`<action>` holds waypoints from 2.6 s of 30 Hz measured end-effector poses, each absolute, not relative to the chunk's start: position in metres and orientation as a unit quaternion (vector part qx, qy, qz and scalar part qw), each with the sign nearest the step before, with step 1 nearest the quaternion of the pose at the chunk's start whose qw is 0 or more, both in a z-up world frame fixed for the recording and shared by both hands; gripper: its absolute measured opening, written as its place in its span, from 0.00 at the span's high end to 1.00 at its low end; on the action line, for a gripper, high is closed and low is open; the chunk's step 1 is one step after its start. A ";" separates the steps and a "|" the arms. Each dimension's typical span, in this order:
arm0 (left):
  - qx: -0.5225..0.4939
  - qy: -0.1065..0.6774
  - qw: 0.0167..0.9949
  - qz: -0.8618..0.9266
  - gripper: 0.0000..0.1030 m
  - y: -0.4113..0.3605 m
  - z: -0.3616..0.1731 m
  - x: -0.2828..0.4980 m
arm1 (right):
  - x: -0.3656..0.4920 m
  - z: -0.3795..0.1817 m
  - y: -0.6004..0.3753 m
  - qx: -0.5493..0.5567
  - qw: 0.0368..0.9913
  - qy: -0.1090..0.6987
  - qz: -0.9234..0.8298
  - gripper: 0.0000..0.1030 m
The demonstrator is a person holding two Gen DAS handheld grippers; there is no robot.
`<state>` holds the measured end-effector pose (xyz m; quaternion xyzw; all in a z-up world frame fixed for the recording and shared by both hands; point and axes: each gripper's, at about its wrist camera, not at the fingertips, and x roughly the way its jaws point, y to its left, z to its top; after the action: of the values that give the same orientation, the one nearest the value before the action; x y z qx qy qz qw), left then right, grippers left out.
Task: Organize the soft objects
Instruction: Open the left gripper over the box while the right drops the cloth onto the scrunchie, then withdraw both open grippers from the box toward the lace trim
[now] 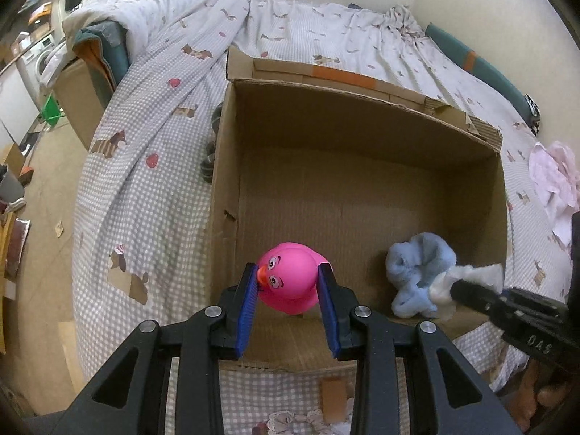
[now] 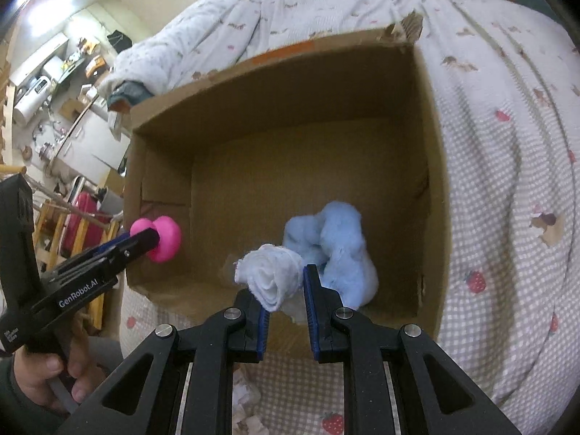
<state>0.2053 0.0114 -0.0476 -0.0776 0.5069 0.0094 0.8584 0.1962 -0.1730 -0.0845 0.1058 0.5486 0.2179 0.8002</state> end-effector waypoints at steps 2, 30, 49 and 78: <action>-0.081 0.506 0.859 0.010 0.72 0.011 -0.047 0.205 | 0.198 -0.090 -0.171 0.102 0.792 0.560 0.221 0.81; -0.065 0.517 0.853 0.004 0.69 0.005 -0.053 0.208 | 0.200 -0.074 -0.183 0.136 0.821 0.521 0.189 0.23; -0.062 0.510 0.858 0.011 0.27 0.004 -0.048 0.207 | 0.203 -0.073 -0.185 0.142 0.821 0.523 0.179 0.23; -0.045 0.489 0.871 0.034 0.27 0.019 -0.021 0.150 | 0.159 -0.051 -0.189 0.132 0.830 0.512 0.180 0.23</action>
<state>0.1501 0.0192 -0.0205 -0.0445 0.4888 0.0339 0.8706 0.1590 -0.1888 -0.0512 0.1317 0.5118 0.1796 0.8297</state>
